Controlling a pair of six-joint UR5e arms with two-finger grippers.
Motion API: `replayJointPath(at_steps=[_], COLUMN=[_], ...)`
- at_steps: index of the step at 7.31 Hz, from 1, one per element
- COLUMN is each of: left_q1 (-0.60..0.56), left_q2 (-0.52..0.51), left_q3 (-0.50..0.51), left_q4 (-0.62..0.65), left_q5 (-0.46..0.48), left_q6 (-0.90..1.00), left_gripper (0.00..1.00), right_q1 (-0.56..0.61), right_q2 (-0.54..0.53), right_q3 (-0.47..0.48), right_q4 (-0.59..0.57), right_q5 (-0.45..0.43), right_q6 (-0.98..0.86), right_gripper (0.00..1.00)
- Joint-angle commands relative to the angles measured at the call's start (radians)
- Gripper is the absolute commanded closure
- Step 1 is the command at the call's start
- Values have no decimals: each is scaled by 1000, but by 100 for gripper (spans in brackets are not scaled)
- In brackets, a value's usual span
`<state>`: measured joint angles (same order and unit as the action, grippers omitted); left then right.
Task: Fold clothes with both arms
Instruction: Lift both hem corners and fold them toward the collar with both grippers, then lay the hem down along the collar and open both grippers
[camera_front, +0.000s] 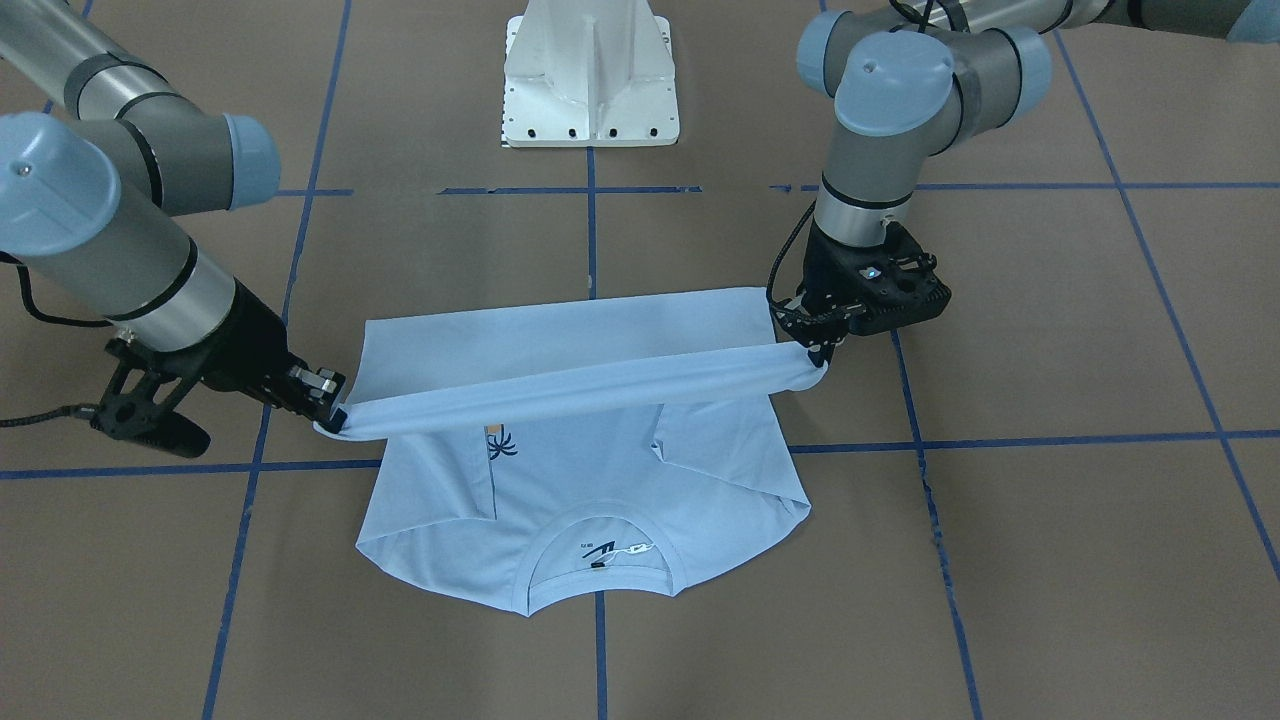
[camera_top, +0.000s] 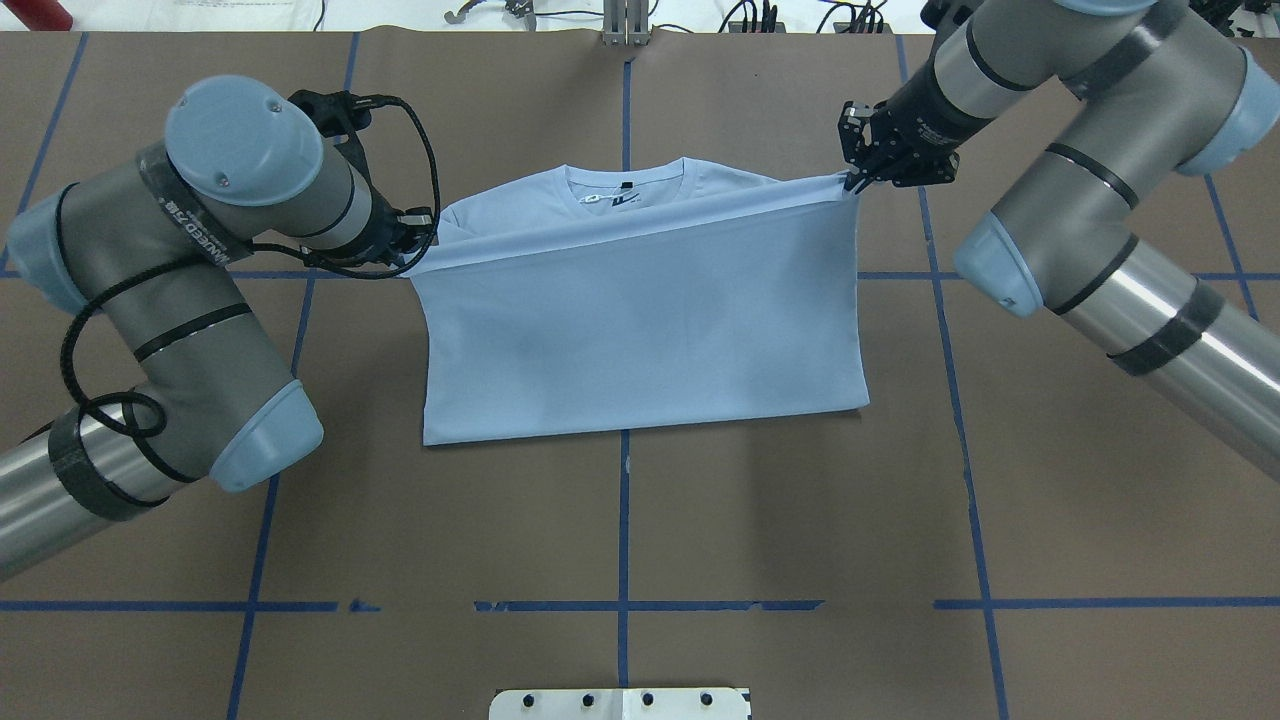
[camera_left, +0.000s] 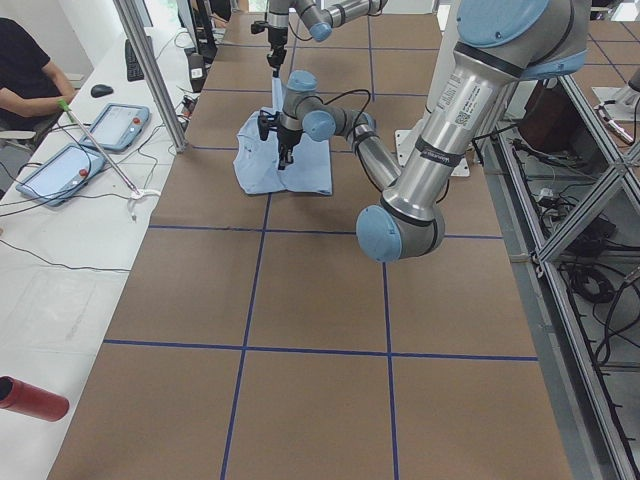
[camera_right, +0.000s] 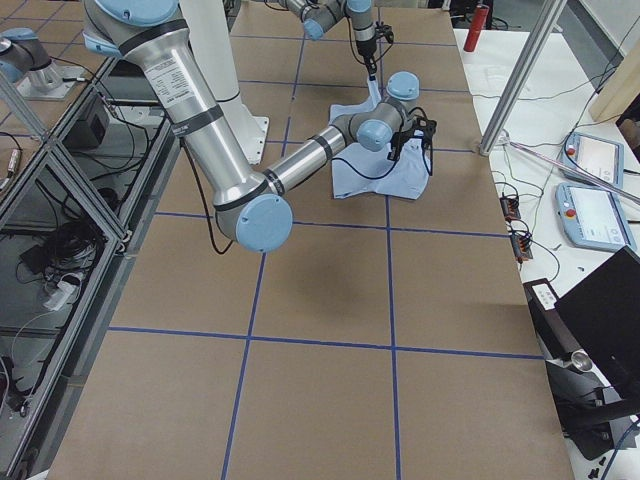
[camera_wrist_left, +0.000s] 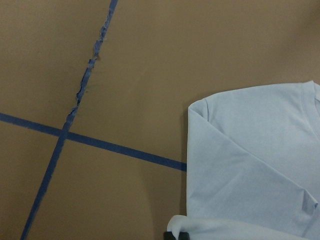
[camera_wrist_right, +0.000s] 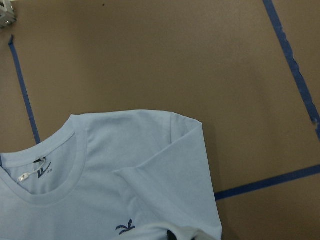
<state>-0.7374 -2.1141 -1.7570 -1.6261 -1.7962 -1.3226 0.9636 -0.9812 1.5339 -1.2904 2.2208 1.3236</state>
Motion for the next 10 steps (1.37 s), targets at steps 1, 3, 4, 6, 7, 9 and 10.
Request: replayJointPath(at_steps=[1, 3, 4, 6, 7, 9, 10], left_q1=[-14, -20, -23, -25, -42, -50, -50], left_q2=[-43, -53, -60, -113, -122, -135, -144], left_q3=[139, 221, 261, 386, 421, 459, 479], left_q4=[-131, -236, -283, -371, -409, -448, -449], left_q5=[1, 1, 3, 52, 52, 55, 66], left_q6=[-1, -9, -10, -12, -10, -9, -9], left_gripper=[100, 100, 100, 100, 100, 100, 100], right_q1=[4, 0, -3, -16, -25, -26, -26], right_q2=[62, 65, 72, 76, 85, 105, 107], right_q3=[-157, -193, -208, -225, -239, -271, -273], right_q4=[113, 155, 157, 155, 155, 157, 157], right_q5=[-16, -18, -27, -67, -84, -89, -92], right_q6=[0, -1, -1, -1, -1, -1, -3], right_gripper=[100, 100, 100, 100, 100, 100, 100])
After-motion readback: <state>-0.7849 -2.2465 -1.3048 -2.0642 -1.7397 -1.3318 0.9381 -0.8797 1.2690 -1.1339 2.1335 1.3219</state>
